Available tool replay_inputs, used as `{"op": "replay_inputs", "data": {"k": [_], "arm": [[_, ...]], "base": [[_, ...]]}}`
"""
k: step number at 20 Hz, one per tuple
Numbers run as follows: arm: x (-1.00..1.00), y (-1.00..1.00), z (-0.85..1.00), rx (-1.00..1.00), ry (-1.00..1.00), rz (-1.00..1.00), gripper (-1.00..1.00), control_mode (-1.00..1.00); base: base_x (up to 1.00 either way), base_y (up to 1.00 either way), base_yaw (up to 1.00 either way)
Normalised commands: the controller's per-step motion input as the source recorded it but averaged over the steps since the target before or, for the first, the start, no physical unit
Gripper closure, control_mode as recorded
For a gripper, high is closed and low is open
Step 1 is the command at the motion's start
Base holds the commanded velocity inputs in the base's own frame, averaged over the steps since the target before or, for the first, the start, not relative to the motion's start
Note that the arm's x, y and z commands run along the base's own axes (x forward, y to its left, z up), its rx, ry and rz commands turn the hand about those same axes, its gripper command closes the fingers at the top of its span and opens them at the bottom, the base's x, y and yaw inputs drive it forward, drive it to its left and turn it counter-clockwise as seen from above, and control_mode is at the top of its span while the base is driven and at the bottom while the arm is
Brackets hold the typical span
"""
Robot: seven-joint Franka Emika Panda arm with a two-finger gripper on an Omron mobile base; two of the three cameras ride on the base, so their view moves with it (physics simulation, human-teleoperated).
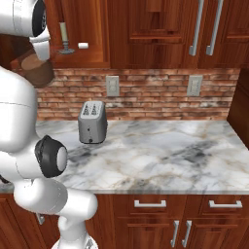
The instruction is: Pick the candle and jar from the dining table and place them in the open cabinet. Close the cabinet after placing the objects.
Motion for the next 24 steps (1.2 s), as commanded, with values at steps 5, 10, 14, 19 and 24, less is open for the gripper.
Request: {"op": "replay_inputs", "data": {"k": [5,10,14,19,24], "arm": [[-0.52,0.00,0.19,0.11,0.00,-0.01,1.00,-1.00],[0.01,0.00,0.04,0.04,-0.03,-0.02,1.00,-1.00],[0.45,0.07,0.00,0.00,-0.17,-0.09,1.00,-1.00],[0.41,0.07,0.00,0.00,-0.22,-0.10,1.00,-1.00],[0.02,0.00,0.00,0.01,-0.13,-0.05,1.00,-1.00]], "base": [[0.00,0.00,0.00],[0.00,0.00,0.00],[0.00,0.00,0.00],[0.00,0.00,0.00],[0.00,0.00,0.00]]}}
